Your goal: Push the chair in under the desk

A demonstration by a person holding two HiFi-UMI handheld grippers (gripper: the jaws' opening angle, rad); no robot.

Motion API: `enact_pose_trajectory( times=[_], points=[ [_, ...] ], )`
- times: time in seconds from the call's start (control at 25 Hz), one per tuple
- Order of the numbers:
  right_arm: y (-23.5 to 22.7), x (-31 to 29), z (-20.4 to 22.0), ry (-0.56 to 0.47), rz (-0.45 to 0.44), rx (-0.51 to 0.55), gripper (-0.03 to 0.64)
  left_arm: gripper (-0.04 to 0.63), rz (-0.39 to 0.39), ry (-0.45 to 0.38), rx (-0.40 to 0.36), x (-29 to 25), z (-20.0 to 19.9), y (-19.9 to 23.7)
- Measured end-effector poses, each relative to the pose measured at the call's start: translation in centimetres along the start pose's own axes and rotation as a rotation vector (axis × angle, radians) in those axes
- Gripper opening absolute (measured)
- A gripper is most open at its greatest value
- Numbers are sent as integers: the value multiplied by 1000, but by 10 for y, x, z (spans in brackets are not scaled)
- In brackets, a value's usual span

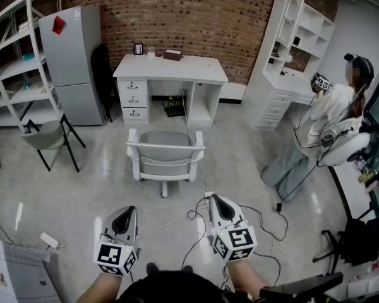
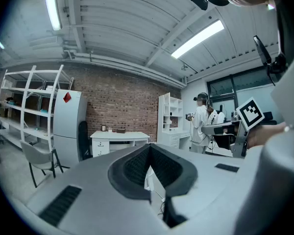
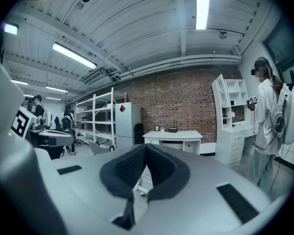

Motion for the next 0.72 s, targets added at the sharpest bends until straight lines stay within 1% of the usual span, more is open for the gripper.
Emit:
enact_pose_trajectory(
  times=[0.4,0.52,0.72],
  points=[
    [11,3,3,2,2,-2,6,6,-24,-6,13,15,8,6],
    [13,3,3,-5,2,-22,8,6,-32,-7,18,20,10,10],
    [21,-2,-1,-21,-8,-24,8,6,-44,-28,-4,31,5,19]
  ],
)
Point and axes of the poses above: the fingertips, and each gripper's own axes: x backward along the fingers, y to its left, z out of its underside, the point moved 1 cm from there along x, backward along the fingers, and after that the axes turned 13 degrees about y, right-handed, at the moved point
